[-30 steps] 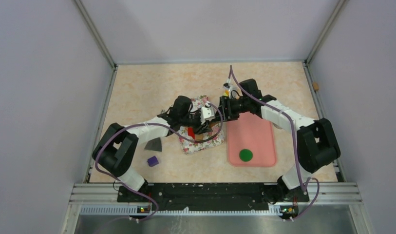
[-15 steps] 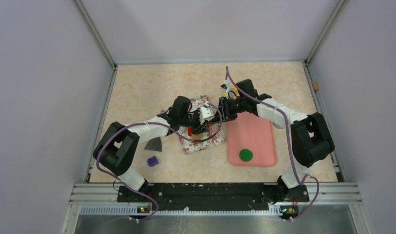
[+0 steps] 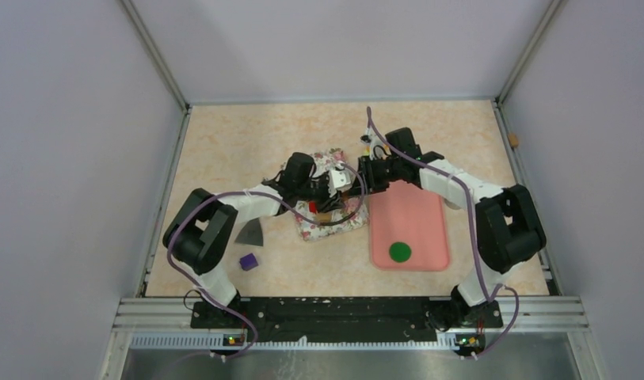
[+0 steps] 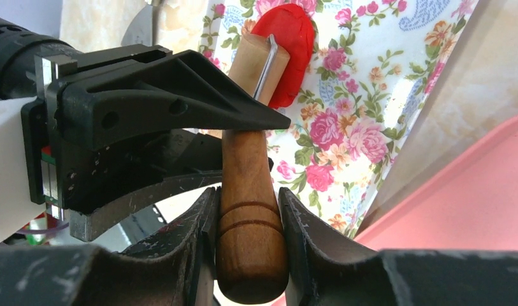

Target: Roll out the dumpling wrappers from the dough

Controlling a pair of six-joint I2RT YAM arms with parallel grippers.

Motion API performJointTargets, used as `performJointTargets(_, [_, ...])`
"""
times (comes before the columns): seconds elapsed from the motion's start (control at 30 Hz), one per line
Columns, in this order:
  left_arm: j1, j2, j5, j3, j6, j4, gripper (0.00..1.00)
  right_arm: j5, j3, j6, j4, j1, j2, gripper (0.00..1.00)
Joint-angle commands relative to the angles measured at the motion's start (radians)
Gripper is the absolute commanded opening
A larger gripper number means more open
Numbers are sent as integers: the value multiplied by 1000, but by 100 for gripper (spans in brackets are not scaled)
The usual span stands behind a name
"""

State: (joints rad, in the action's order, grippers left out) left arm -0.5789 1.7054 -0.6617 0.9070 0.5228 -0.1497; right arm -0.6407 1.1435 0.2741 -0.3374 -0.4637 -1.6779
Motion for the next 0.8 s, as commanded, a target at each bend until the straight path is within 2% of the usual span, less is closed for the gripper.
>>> performJointTargets(0.0, [-6, 65, 23, 39, -40, -63, 0, 212, -68, -114, -25, -7, 41, 0])
performJointTargets(0.23, [-63, 91, 52, 0, -55, -114, 0, 288, -162, -129, -44, -7, 119, 0])
performJointTargets(0.37, [-84, 127, 54, 16, -144, -156, 0, 306, -185, -127, -79, -5, 155, 0])
performJointTargets(0.6, [-85, 191, 27, 87, -262, -192, 0, 287, -188, -107, -116, 31, 169, 0])
performJointTargets(0.77, [-85, 164, 32, 147, -288, -189, 0, 205, -111, -139, -145, 49, 215, 0])
